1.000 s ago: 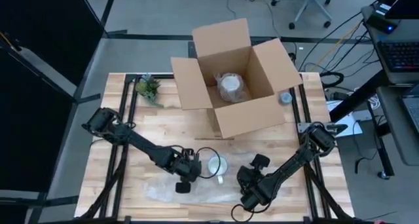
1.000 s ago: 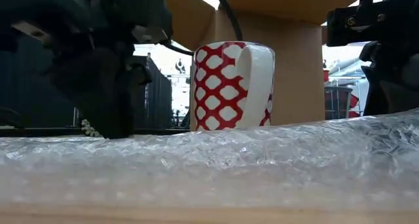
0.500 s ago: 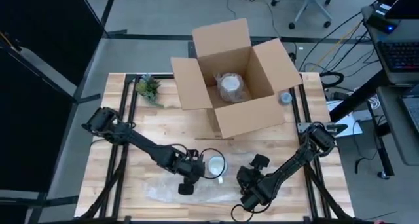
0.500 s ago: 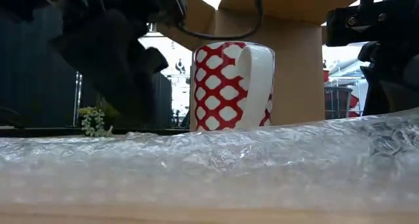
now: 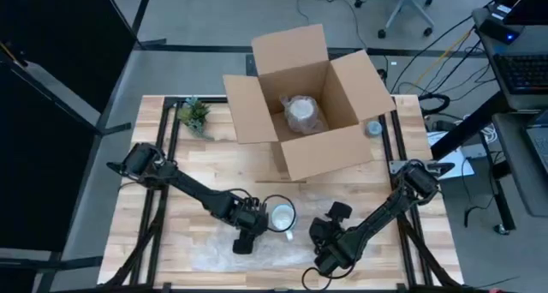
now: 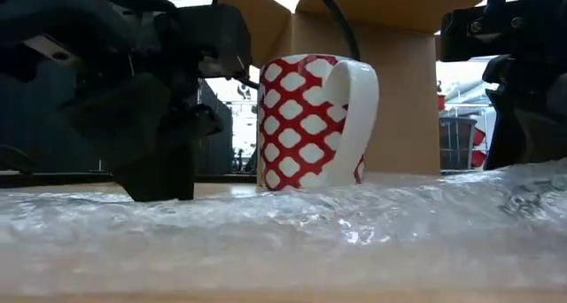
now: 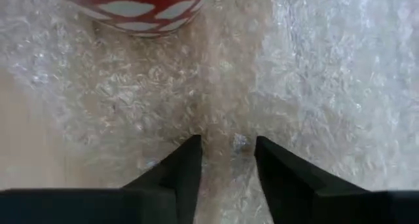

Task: Wrap mug
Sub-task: Wrap the red mug with the bubble wrap

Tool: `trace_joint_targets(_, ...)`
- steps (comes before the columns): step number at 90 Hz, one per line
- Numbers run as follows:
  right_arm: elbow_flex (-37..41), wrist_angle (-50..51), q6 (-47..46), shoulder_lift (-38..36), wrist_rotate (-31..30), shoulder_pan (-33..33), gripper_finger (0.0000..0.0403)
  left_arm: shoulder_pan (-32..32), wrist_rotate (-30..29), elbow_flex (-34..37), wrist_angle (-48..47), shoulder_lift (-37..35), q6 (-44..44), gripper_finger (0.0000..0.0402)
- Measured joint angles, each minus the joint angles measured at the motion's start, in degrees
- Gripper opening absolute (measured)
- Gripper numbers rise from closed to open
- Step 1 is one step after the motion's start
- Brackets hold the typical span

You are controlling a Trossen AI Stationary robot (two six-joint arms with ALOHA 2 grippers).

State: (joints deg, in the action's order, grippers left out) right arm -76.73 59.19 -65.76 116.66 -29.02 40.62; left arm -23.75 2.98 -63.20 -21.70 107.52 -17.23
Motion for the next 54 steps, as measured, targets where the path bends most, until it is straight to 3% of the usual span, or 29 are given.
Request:
trace_joint_targets(19, 0.0, -0.09, 0.79, 0.0, 0.01, 0.0, 0.0242, -1.28, -0.02, -4.26, -9.9, -0.02, -4.58, 0.0007)
trace_joint_targets(35, 0.0, 0.96, 1.52, -1.33, 0.12, 0.33, 0.0242, -4.45, -2.54, -11.59, -18.61, -0.02, -4.97, 0.0006)
trace_joint_targets(54, 0.0, 1.14, 3.07, -6.07, -0.5, 0.37, 0.0242, -7.93, -3.66, -18.03, -22.32, -0.02, -4.98, 0.0006)
